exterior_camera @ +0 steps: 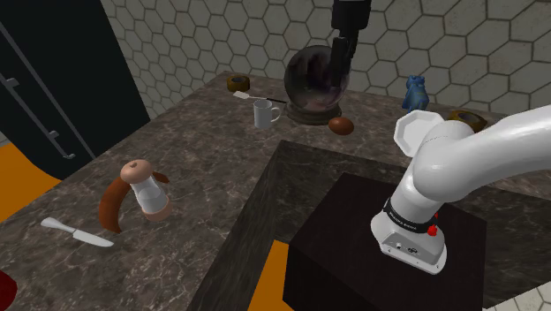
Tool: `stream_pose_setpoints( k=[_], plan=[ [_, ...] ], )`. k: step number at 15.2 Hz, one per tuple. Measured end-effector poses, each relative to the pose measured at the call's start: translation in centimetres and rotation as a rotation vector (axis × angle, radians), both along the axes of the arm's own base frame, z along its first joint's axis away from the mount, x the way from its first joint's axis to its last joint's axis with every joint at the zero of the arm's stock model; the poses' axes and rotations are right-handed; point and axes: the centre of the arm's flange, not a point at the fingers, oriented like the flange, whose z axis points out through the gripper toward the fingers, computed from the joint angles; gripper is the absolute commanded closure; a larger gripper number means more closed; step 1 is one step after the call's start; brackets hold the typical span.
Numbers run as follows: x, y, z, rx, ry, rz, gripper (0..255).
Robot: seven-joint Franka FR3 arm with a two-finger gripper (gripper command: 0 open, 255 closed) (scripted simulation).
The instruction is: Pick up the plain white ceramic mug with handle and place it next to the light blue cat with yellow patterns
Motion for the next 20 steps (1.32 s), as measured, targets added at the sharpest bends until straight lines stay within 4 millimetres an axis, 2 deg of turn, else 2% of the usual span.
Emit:
stream_pose_setpoints(
  k=[2, 4, 15, 16, 20],
  plan=[
    [0.5, -0.2, -0.3, 0.0, 0.0, 0.004, 0],
    [2.1, -1.1, -1.5, -0.001, 0.0, 0.016, 0],
    [13.3, -6.2, -8.0, -0.004, -0.007, 0.101, 0],
    [13.9, -6.6, -9.1, -0.005, -0.007, 0.109, 0],
    [18.7, -8.8, -11.7, -0.007, -0.01, 0.141, 0]
  ],
)
